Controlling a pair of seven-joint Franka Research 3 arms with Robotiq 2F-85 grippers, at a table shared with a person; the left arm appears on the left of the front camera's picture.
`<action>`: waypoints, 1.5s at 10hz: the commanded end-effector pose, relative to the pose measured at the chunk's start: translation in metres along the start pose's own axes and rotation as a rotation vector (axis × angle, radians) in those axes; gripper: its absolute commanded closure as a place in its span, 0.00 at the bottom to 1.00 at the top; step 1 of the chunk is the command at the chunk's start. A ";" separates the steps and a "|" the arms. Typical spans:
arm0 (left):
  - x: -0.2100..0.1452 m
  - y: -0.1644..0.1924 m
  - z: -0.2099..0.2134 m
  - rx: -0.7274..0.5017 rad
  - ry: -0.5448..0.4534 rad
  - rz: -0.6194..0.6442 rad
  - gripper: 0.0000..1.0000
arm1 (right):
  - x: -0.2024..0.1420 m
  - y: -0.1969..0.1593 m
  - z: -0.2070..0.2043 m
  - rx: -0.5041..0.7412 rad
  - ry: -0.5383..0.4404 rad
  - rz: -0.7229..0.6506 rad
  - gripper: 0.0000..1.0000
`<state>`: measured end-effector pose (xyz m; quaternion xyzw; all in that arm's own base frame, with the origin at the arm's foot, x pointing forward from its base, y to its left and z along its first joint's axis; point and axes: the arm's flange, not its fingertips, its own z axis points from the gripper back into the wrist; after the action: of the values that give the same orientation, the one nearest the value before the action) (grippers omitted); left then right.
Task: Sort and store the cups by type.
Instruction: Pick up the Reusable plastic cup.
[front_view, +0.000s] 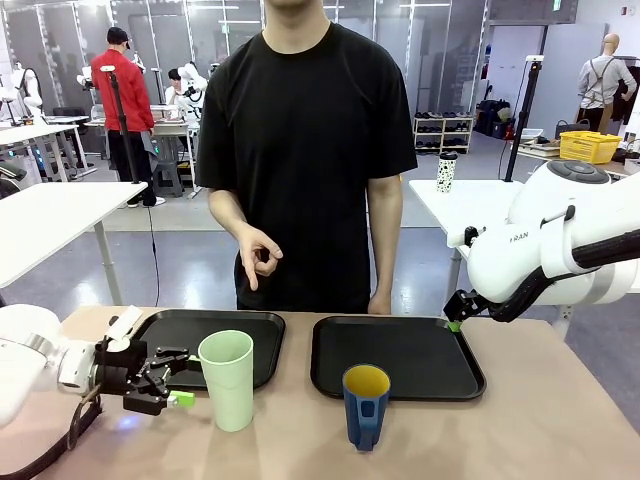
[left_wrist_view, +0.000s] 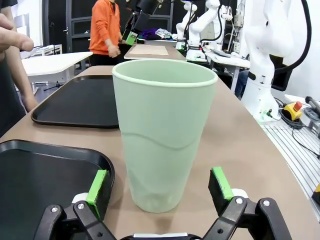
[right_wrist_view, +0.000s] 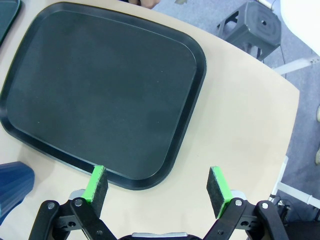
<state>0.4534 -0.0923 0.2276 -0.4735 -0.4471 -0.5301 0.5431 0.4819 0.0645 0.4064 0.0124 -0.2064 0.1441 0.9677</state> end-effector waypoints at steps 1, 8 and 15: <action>-0.002 0.009 -0.011 0.029 0.000 -0.002 0.00 | -0.001 -0.002 0.000 0.001 -0.004 -0.002 0.00; -0.006 0.013 -0.033 -0.021 -0.021 -0.004 0.00 | -0.001 -0.002 0.000 0.001 -0.004 -0.002 0.00; -0.011 0.016 -0.064 -0.062 -0.040 -0.018 0.00 | -0.001 -0.002 0.000 0.001 -0.004 -0.002 0.00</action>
<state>0.4605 -0.1443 0.2111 -0.5009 -0.4303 -0.5421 0.5196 0.4819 0.0644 0.4064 0.0123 -0.2064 0.1440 0.9677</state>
